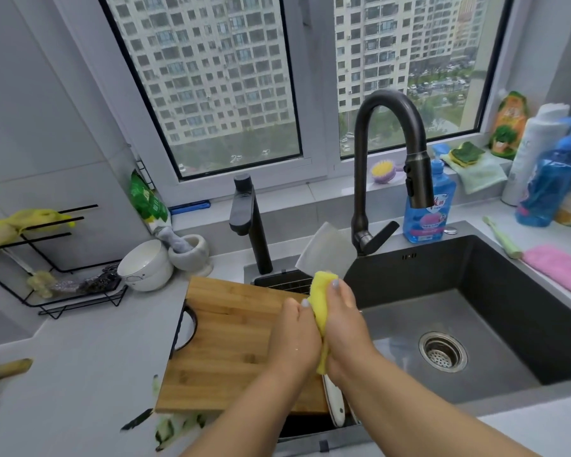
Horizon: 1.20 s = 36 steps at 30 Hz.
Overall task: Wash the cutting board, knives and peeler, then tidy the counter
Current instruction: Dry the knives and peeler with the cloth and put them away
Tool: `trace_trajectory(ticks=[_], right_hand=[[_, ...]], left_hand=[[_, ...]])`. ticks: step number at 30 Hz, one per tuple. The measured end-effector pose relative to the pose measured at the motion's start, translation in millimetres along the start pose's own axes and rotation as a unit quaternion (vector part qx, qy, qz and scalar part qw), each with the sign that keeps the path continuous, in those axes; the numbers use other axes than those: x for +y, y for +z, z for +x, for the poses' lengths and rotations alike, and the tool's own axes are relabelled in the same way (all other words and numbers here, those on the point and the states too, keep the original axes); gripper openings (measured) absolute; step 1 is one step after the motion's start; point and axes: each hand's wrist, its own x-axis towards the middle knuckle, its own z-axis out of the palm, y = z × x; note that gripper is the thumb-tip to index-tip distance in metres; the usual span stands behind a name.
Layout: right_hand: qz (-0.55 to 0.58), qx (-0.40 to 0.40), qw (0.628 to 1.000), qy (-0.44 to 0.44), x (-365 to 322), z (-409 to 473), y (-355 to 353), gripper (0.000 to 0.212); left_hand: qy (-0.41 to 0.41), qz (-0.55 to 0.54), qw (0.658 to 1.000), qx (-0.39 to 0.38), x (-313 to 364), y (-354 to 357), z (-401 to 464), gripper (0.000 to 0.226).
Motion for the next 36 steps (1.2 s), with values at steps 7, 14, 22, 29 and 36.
trace_trajectory(ticks=[7,14,22,29,36], right_hand=[[-0.144,-0.006,0.986,-0.089,11,4,5,0.025],[-0.219,-0.004,0.970,-0.110,40,20,15,0.028],[-0.328,-0.073,0.942,-0.011,55,51,25,0.042],[-0.470,-0.215,0.811,-0.273,35,48,39,0.040],[-0.378,-0.401,0.621,-0.557,20,16,70,0.051]], left_hand=[[-0.106,-0.097,0.990,0.000,-17,-7,-7,0.027],[-0.221,-0.239,0.943,0.068,-21,-24,-27,0.035],[-0.232,-0.335,0.896,0.174,-23,-53,-58,0.028],[-0.204,-0.412,0.871,0.175,-4,-78,-73,0.016],[-0.207,-0.304,0.900,0.234,13,-95,-96,0.022]])
